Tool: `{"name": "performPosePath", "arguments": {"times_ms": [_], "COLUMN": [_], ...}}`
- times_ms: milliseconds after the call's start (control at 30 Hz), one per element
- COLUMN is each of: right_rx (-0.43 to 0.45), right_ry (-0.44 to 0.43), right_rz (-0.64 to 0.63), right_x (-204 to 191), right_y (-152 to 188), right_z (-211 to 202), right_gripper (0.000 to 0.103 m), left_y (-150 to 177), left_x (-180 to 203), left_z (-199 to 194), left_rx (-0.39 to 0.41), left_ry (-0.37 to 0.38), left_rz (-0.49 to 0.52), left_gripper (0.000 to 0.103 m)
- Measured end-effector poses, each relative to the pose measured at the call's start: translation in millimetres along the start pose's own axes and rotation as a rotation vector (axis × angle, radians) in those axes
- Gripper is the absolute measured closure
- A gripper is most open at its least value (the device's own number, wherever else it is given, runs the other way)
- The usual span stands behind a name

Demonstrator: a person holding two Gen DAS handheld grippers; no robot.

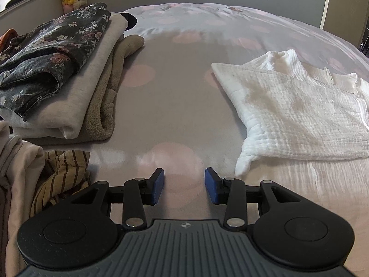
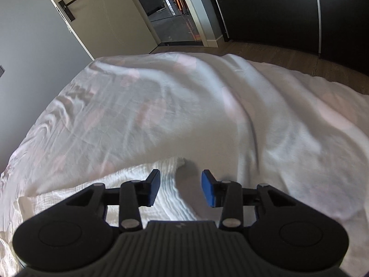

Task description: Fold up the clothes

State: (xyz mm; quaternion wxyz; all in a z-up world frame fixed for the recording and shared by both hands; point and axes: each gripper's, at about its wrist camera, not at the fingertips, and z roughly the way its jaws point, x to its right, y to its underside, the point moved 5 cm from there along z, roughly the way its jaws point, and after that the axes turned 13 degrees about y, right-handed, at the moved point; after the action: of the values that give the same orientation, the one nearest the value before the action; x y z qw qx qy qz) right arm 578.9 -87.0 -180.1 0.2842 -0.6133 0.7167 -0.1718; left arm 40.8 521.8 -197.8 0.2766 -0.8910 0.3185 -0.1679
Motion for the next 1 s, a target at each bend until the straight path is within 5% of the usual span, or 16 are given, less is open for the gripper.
{"name": "performPosePath", "arguments": {"times_ms": [167, 433, 567, 600, 800, 1000], "right_rx": [-0.037, 0.053, 0.041, 0.033, 0.108, 0.237], "right_ry": [0.033, 0.143, 0.152, 0.151, 0.099, -0.016], "right_rz": [-0.033, -0.263, -0.3, -0.3, -0.27, -0.251], "right_x": [-13, -42, -50, -52, -80, -149], "right_y": [7, 29, 29, 28, -8, -56], "right_z": [32, 37, 29, 26, -26, -112], "right_gripper": [0.06, 0.062, 0.093, 0.093, 0.094, 0.094], "left_y": [-2, -5, -5, -5, -10, -18], "left_x": [1, 6, 5, 3, -11, -12], "left_z": [3, 9, 7, 6, -1, -16], "left_rx": [0.005, 0.02, 0.018, 0.019, 0.04, 0.083], "left_ry": [-0.015, -0.029, -0.018, -0.013, 0.015, 0.069], "left_rz": [0.021, 0.048, 0.049, 0.036, -0.057, -0.069], "left_gripper": [0.064, 0.062, 0.062, 0.062, 0.062, 0.062]}}
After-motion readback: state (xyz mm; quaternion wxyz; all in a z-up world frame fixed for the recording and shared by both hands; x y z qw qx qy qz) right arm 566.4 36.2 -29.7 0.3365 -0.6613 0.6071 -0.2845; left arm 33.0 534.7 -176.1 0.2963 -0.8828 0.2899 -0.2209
